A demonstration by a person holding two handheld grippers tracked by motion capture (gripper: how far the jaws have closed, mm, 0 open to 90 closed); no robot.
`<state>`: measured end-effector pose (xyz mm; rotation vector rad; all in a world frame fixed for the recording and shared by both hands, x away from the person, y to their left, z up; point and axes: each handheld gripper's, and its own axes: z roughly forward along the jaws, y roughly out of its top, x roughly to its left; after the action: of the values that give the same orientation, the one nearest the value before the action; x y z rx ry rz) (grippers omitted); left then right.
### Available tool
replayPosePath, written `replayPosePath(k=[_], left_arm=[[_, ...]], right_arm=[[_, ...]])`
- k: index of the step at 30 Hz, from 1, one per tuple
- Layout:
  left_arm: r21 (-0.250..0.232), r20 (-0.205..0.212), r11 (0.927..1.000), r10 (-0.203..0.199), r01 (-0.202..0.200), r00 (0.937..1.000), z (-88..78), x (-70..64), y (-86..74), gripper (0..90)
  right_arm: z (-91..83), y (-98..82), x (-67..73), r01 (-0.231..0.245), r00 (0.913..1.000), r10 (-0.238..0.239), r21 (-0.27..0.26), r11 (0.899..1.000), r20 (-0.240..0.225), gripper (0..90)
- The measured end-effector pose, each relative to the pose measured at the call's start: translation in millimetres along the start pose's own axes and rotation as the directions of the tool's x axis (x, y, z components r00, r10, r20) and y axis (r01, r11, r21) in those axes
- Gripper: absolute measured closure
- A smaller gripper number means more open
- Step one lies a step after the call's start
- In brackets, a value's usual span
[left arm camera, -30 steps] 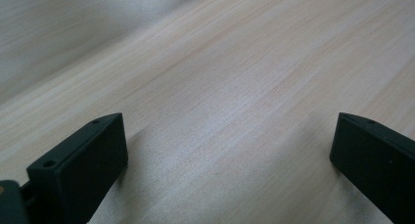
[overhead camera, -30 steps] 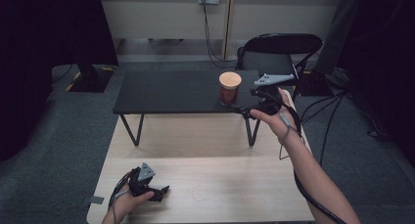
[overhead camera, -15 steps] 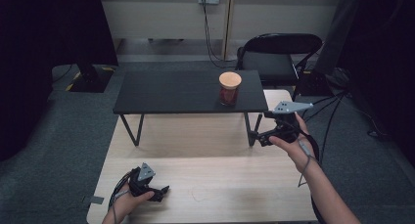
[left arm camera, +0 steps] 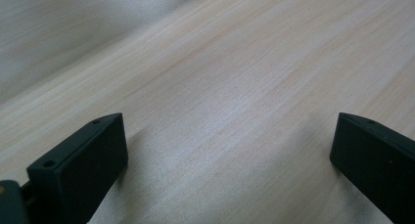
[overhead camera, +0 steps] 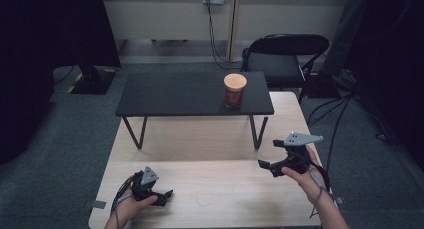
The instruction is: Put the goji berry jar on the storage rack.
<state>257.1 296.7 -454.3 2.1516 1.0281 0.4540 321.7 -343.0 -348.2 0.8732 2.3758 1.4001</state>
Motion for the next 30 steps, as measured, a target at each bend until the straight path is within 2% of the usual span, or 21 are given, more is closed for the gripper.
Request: replayPosePath(k=[2,3,4,6,8,10,12,17,19,21,23,24,25,27,30], left_arm=[[-0.010,0.001,0.9999,-0.014,0.014,0.9999,0.7,-1.0,-1.6,0.0],[-0.001,-0.001,1.0000,-0.001,0.001,1.0000,0.1,-0.2,-0.1,0.0],[-0.008,0.000,0.9999,-0.011,0.011,0.9999,0.5,-0.9,-1.2,0.0],[0.000,-0.001,1.0000,-0.001,0.001,1.0000,0.0,-0.2,0.0,0.0],[-0.009,0.000,0.9999,-0.012,0.012,0.9999,0.6,-0.9,-1.3,0.0],[0.001,-0.001,1.0000,0.000,0.000,1.0000,0.0,-0.2,0.1,0.0],[-0.009,0.000,0.9999,-0.012,0.012,0.9999,0.6,-1.0,-1.3,0.0],[0.001,-0.001,1.0000,0.000,0.000,1.0000,0.0,-0.2,0.2,0.0],[-0.005,0.000,1.0000,-0.008,0.008,1.0000,0.3,-0.7,-0.7,0.0],[-0.009,0.000,0.9999,-0.013,0.013,0.9999,0.6,-1.0,-1.3,0.0],[0.000,-0.001,1.0000,-0.001,0.001,1.0000,0.0,-0.2,0.0,0.0],[-0.008,0.000,0.9999,-0.011,0.011,0.9999,0.5,-0.9,-1.2,0.0],[0.001,-0.001,1.0000,0.000,0.000,1.0000,0.0,-0.2,0.1,0.0],[0.000,-0.001,1.0000,-0.001,0.001,1.0000,0.0,-0.3,0.0,0.0],[0.000,-0.001,1.0000,-0.001,0.001,1.0000,0.0,-0.2,0.0,0.0]], right_arm=[[1.3,-9.7,-0.4,-0.012,0.9999,0.012,0.003,1.000,-0.006,0.0],[2.0,-14.3,-0.7,-0.016,0.9998,0.016,0.007,1.000,-0.007,0.0],[2.5,-19.3,-0.3,-0.022,0.9997,0.022,0.008,1.000,-0.004,0.0],[3.7,-27.7,0.3,-0.032,0.9995,0.032,0.021,0.999,0.003,0.0],[4.9,-35.6,1.8,-0.028,0.9995,0.027,0.036,0.999,0.015,0.0],[5.9,-43.7,1.5,-0.023,0.9996,0.022,0.049,0.999,0.018,0.0],[6.7,-53.5,-0.3,-0.042,0.9990,0.042,0.049,0.998,0.015,0.0],[6.8,-74.0,-4.8,-0.064,0.9978,0.063,0.058,0.996,0.020,0.0],[6.8,-82.4,-6.6,-0.078,0.9968,0.077,0.057,0.995,0.018,0.0],[7.0,-88.2,-7.4,-0.078,0.9968,0.077,0.066,0.995,0.020,0.0],[7.5,-90.5,-7.3,-0.072,0.9972,0.070,0.082,0.994,0.027,0.0],[7.4,-91.0,-7.6,-0.069,0.9974,0.067,0.091,0.993,0.026,0.0],[7.3,-92.1,-8.0,-0.063,0.9978,0.061,0.098,0.993,0.025,0.0],[7.4,-97.6,-8.2,-0.061,0.9980,0.060,0.093,0.994,0.022,0.0],[9.0,-98.6,-4.8,-0.029,0.9993,0.025,0.126,0.992,0.028,0.1]])
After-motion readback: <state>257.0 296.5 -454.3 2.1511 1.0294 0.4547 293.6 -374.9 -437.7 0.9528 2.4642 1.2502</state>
